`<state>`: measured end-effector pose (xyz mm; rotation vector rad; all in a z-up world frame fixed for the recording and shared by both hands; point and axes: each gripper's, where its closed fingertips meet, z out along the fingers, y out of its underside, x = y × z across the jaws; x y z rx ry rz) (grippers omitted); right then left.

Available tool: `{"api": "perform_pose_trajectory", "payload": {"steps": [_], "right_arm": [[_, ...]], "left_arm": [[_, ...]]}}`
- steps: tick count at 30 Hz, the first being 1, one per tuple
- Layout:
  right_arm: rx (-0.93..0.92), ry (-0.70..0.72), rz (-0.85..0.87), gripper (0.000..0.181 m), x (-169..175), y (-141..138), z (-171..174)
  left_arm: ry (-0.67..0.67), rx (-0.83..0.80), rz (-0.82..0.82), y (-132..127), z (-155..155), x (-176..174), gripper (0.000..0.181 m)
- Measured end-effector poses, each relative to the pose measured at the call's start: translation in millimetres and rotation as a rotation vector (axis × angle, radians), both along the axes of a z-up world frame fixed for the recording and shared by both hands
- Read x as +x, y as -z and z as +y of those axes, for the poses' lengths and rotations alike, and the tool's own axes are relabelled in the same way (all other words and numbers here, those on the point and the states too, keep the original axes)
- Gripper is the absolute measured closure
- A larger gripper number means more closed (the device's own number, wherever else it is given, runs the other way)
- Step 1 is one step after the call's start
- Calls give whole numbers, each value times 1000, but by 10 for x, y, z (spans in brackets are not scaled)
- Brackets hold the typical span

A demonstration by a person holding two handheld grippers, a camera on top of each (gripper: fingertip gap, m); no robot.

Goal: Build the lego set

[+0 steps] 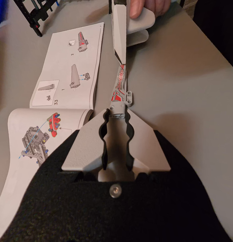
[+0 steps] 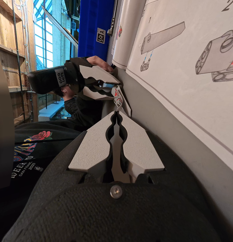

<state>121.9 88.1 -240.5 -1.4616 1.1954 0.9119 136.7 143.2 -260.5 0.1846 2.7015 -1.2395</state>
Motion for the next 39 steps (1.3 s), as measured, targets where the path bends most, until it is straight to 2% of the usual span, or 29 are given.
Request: {"api": "perform_pose_trajectory", "payload": {"steps": [19, 39], "right_arm": [[-24, 17, -17, 181, 11, 28, -7], [9, 38, -26, 181, 50, -8, -34]], "left_arm": [[38, -46, -240, -66, 1, 67, 160], [55, -89, -346, -123, -8, 104, 160]]}}
